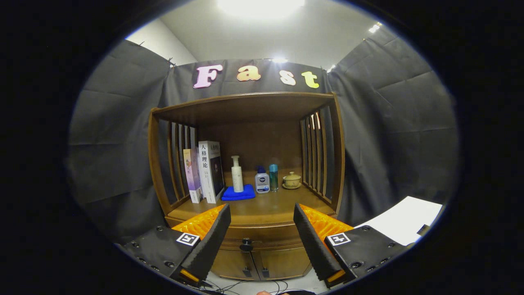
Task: Pull open the drawer, take out the items inside it, and place them on the countertop above the cabinet.
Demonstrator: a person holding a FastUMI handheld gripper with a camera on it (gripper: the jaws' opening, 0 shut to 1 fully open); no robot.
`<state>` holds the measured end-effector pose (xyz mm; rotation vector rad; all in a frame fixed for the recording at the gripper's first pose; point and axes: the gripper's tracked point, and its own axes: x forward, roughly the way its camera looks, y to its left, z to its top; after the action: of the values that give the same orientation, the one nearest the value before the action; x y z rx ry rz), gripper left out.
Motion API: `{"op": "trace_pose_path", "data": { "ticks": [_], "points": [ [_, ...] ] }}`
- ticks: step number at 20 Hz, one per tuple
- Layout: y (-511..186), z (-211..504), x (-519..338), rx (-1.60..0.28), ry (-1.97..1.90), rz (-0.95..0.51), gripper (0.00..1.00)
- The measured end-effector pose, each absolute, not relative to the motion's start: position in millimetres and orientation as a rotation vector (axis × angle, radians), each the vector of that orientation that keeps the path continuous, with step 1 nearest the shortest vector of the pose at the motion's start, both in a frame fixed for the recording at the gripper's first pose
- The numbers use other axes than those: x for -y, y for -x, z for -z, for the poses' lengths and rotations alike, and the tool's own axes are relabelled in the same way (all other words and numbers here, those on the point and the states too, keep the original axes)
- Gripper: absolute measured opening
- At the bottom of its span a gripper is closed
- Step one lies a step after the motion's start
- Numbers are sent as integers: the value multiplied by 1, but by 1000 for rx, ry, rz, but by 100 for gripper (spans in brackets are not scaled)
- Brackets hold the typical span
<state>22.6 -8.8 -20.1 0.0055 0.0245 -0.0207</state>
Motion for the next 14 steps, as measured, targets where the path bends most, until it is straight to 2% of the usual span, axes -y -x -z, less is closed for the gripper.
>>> {"op": "trace_pose_path", "data": {
  "ticks": [4,14],
  "points": [
    [-39,33,11,-29,-8,26,97],
    [-103,117,7,-154,-32,-2,97]
  ]
}}
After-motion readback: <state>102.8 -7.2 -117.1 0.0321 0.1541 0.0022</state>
